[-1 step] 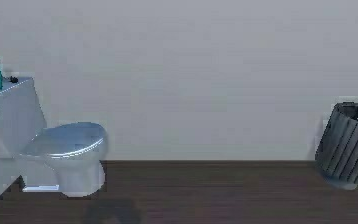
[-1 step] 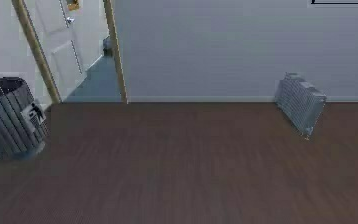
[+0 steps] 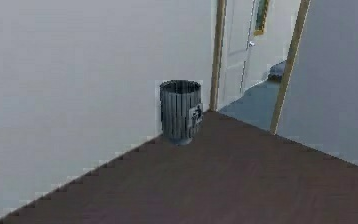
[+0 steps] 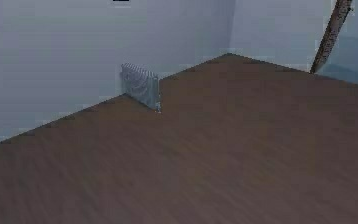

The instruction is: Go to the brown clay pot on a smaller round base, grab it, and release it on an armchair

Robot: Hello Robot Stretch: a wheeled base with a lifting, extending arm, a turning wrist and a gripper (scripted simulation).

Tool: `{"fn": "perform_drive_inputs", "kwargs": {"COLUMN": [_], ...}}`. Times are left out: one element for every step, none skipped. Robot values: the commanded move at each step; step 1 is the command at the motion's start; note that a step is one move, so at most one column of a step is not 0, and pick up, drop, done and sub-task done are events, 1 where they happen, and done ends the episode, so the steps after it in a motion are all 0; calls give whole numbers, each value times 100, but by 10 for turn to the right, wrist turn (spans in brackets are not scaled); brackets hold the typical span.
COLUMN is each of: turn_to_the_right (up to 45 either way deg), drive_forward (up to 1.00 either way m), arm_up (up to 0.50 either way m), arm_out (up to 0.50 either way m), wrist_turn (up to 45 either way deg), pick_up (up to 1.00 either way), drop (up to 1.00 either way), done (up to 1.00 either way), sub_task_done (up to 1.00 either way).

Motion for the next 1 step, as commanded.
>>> {"fn": "perform_drive_inputs", "kwargs": {"turn_to_the_right": [180], "drive_forward": [0], "arm_up": [0], "arm_out": [0], "wrist_turn": [0], "pick_up": [0], "drop": [0], "done": [0], "sub_task_done": [0]}}
